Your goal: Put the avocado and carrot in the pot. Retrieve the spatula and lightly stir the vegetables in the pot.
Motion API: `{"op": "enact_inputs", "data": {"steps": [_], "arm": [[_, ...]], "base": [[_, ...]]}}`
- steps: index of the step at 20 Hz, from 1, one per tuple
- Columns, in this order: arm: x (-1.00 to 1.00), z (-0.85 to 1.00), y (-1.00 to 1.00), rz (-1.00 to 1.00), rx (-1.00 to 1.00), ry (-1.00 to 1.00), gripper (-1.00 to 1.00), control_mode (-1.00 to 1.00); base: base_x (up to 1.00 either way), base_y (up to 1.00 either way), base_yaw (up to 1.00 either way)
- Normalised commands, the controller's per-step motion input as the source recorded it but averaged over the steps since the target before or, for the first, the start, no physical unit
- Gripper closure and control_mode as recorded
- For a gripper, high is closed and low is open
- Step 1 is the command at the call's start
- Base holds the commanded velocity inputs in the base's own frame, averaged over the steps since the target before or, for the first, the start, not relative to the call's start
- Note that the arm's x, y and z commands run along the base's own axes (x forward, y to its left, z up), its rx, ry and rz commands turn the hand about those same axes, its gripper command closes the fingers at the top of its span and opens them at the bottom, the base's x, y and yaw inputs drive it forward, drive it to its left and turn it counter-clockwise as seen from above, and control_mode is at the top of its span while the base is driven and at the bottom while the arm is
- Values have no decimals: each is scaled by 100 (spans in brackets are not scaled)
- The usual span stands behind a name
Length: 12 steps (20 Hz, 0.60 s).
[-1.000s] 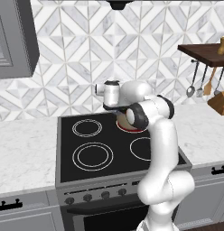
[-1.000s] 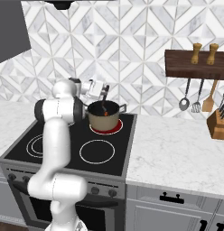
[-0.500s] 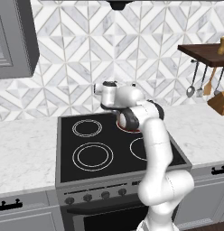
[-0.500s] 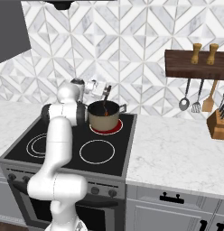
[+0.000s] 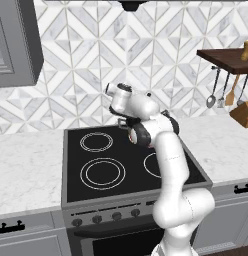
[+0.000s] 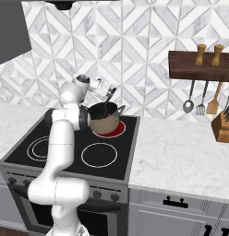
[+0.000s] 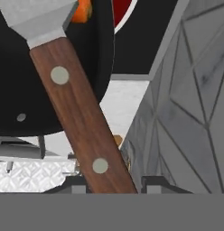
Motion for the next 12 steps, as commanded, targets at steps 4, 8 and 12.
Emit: {"op": "enact_inputs", "data": {"steps": [4, 8, 12], "arm": [[0, -69, -6, 0, -7, -16, 100, -100], [0, -73, -19, 0, -17, -22, 100, -100], [-3, -58, -25, 5, -13, -19, 100, -100]], "base": [[0, 0, 0], [0, 0, 0], [0, 0, 0]]}}
